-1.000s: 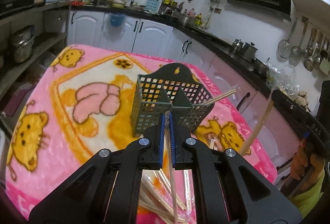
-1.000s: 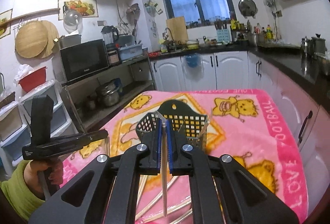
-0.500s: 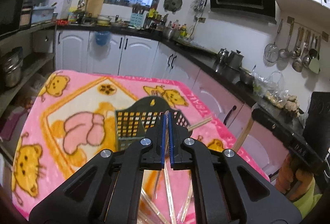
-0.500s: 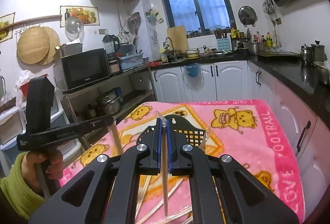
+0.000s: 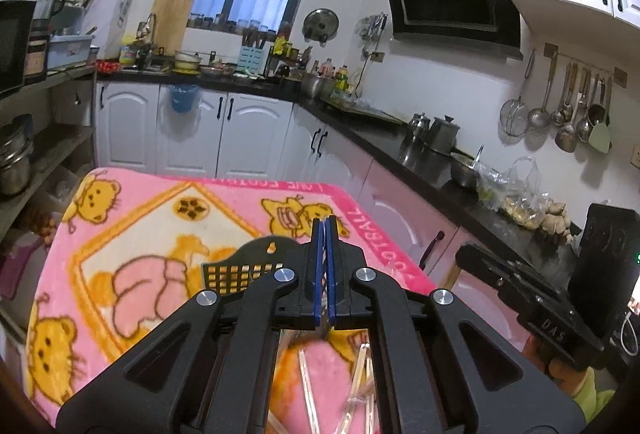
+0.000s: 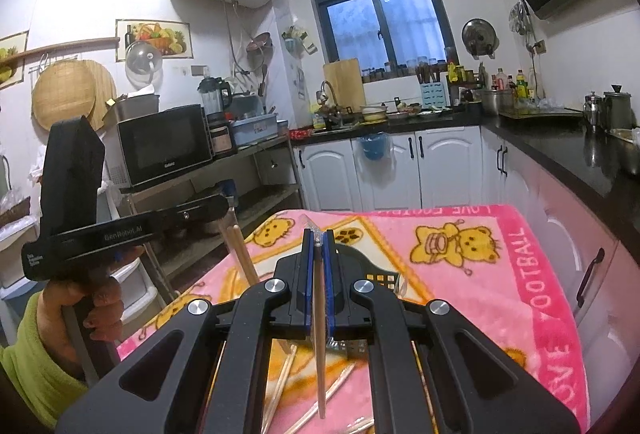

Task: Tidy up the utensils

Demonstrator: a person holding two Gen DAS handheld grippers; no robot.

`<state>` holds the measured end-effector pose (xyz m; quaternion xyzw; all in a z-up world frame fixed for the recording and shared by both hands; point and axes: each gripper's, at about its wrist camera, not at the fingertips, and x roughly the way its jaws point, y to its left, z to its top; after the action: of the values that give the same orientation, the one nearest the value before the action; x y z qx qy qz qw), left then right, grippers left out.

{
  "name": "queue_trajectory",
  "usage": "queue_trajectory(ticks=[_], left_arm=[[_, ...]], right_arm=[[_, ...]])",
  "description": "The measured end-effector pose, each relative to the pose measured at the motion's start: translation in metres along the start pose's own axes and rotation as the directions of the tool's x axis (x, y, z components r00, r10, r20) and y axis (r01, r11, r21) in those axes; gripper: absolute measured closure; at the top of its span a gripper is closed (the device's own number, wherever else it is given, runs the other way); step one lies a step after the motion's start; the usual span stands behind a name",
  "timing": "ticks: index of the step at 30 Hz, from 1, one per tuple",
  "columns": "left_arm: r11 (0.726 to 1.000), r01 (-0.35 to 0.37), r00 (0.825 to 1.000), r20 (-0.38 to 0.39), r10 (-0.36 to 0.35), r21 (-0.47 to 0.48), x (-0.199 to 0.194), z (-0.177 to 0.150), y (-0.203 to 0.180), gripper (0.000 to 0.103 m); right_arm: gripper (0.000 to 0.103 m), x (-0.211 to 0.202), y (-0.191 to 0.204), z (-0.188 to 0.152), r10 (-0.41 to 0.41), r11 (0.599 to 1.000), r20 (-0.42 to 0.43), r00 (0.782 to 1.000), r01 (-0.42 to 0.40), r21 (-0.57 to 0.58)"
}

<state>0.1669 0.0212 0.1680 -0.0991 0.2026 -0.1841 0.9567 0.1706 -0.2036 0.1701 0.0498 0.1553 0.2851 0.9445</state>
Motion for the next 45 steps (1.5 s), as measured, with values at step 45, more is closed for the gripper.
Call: queue_trajectory(ticks=[45], left_arm=[[0.999, 0.029, 0.990, 0.136, -0.023, -0.041, 0.055, 0.049, 0.006, 0.103]], right_arm=[[0.098, 0.091, -0.040, 0.059, -0.118, 0.993, 0.076, 0.990, 0.119, -0.003]])
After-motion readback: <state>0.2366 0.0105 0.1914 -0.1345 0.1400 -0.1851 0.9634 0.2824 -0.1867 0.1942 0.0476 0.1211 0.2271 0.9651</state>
